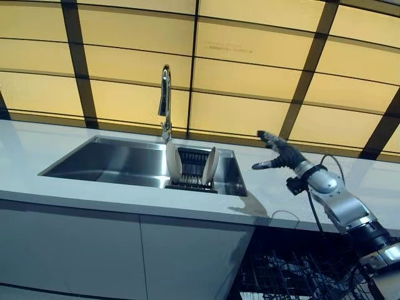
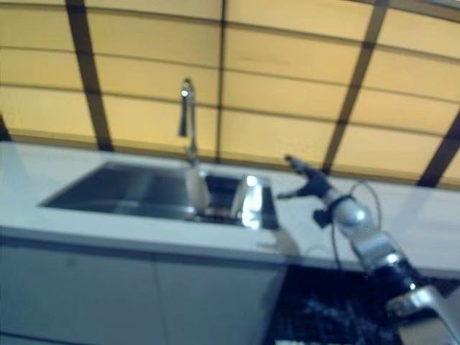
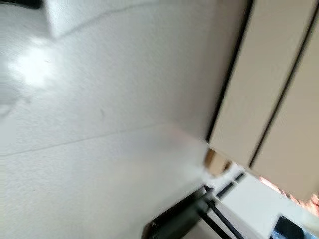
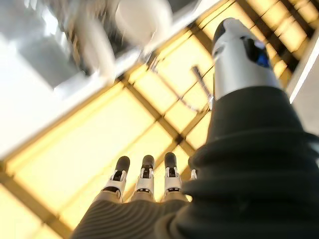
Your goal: Take plates into dishwasher
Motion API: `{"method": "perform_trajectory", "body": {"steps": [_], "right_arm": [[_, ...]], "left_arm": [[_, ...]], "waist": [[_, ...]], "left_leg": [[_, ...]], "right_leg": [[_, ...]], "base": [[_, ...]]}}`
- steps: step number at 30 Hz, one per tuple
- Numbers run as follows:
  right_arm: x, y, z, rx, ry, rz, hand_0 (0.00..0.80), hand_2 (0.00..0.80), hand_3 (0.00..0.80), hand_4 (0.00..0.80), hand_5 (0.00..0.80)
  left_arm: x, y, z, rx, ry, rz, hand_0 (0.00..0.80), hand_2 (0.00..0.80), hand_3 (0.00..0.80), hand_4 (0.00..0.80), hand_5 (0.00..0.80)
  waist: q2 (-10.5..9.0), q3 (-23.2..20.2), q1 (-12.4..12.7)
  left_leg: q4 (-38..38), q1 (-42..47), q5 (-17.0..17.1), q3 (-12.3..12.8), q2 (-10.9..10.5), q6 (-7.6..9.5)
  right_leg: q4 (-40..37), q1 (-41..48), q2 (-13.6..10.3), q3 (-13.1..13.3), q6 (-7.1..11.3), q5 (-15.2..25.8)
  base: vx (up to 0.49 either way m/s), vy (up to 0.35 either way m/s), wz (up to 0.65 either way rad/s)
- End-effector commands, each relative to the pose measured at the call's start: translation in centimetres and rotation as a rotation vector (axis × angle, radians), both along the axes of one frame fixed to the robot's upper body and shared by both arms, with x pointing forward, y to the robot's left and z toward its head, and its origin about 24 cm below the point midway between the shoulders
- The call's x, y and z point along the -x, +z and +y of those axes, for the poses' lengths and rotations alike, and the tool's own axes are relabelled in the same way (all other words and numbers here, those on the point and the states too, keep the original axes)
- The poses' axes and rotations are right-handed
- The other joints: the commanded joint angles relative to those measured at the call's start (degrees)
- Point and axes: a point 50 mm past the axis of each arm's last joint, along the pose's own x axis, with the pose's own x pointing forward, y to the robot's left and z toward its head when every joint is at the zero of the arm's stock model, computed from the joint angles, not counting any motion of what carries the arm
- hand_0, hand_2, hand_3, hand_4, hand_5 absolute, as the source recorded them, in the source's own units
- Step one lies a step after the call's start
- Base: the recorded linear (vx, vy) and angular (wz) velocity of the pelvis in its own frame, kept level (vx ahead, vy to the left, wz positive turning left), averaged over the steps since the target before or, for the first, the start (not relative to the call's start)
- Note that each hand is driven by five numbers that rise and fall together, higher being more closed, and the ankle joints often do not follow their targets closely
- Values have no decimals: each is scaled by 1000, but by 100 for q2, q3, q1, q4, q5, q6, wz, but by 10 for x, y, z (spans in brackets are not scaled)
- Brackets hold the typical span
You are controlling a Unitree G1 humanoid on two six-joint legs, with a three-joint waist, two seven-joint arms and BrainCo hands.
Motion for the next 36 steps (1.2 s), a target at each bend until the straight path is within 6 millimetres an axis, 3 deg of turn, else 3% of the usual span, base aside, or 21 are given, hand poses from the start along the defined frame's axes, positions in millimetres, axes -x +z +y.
{"method": "perform_trajectory", "body": {"steps": [1, 5, 11, 19, 21, 22, 23, 25, 27, 29, 32, 36], "right_arm": [[1, 61, -5, 208, -117, -275, 0, 0, 0, 0, 0], [2, 77, -8, 437, -250, -414, 0, 0, 0, 0, 0], [0, 85, -7, 676, -349, -488, 0, 0, 0, 0, 0], [-2, 77, -4, 860, -363, -502, 0, 0, 0, 0, 0], [-3, 75, -6, 878, -357, -499, 0, 0, 0, 0, 0], [-3, 76, -6, 891, -357, -508, 0, 0, 0, 0, 0], [-2, 75, -6, 888, -358, -510, 0, 0, 0, 0, 0], [0, 74, -7, 875, -360, -518, 0, 0, 0, 0, 0], [0, 68, -9, 898, -363, -520, 0, 0, 0, 0, 0], [-2, 62, -8, 915, -372, -530, 0, 0, 0, 0, 0], [6, 57, -11, 911, -343, -535, 0, 0, 0, 0, 0], [7, 45, -17, 898, -337, -519, 0, 0, 0, 0, 0]], "left_arm": [[-4, 2, 7, -47, -101, 32, 0, 0, 0, 0, 0], [-2, 2, 7, -46, -112, 46, 0, 0, 0, 0, 0], [-9, 5, 12, -68, -140, 25, 0, 0, 0, 0, 0], [-24, 11, 18, -82, -102, -34, 0, 0, 0, 0, 0], [-31, 11, 14, -44, 5, -90, 0, 0, 0, 0, 0], [-33, 11, 13, -27, 29, -119, 0, 0, 0, 0, 0], [-35, 12, 10, -15, 41, -153, 0, 0, 0, 0, 0], [-37, 13, 10, -6, 37, -175, 0, 0, 0, 0, 0], [-44, 14, 7, 17, 18, -201, 0, 0, 0, 0, 0], [-54, 18, 5, 22, -16, -230, 0, 0, 0, 0, 0], [-73, 23, -1, 23, -138, -234, 0, 0, 0, 0, 0], [-70, 22, -1, 34, -109, -217, 0, 0, 0, 0, 0]], "waist": [[-132, -62, 282], [-159, -28, 360], [-199, 58, 444], [-208, 174, 451], [-334, 354, 452], [-399, 499, 506], [-374, 656, 600], [-317, 751, 668], [-148, 878, 749], [-54, 983, 815], [-153, 832, 738], [-206, 638, 675]], "left_leg": [[23, 188, -524, -87, -330, 262], [23, 121, -505, -138, -325, 261], [23, -30, -486, -157, -288, 284], [122, -57, -515, -207, -234, 342], [1419, -397, -935, -120, -266, 241], [2424, -810, -875, -163, -351, 177], [3003, -1312, -608, -292, -393, 104], [2903, -1536, -358, -316, -329, 47], [2006, -1706, 111, -111, -95, -117], [1450, -1794, 428, -73, -64, -190], [881, -1663, 161, 82, -211, -13], [530, -1317, 56, 4, -254, 88]], "right_leg": [[99, -214, -30, -201, 261, 249], [73, -246, -26, -244, 285, 265], [75, -357, -32, -316, 322, 265], [437, -450, 38, -364, 220, -10], [707, -422, -21, -406, -13, -213], [780, -414, -70, -423, -90, -238], [868, -357, -23, -404, -161, -282], [906, -267, 38, -374, -169, -313], [846, -39, 138, -373, -118, -364], [728, 141, 209, -300, -81, -380], [523, 340, 81, -254, 78, -486], [438, 272, -83, -384, 228, -419]], "base": [[57, -17, 1], [38, -16, 1], [9, -44, 7], [6, -67, 7], [76, -98, 2], [75, -59, 16], [86, -31, 21], [123, 24, 27], [157, 88, 19], [125, 94, -8], [184, 152, -17], [159, 89, -16]]}}
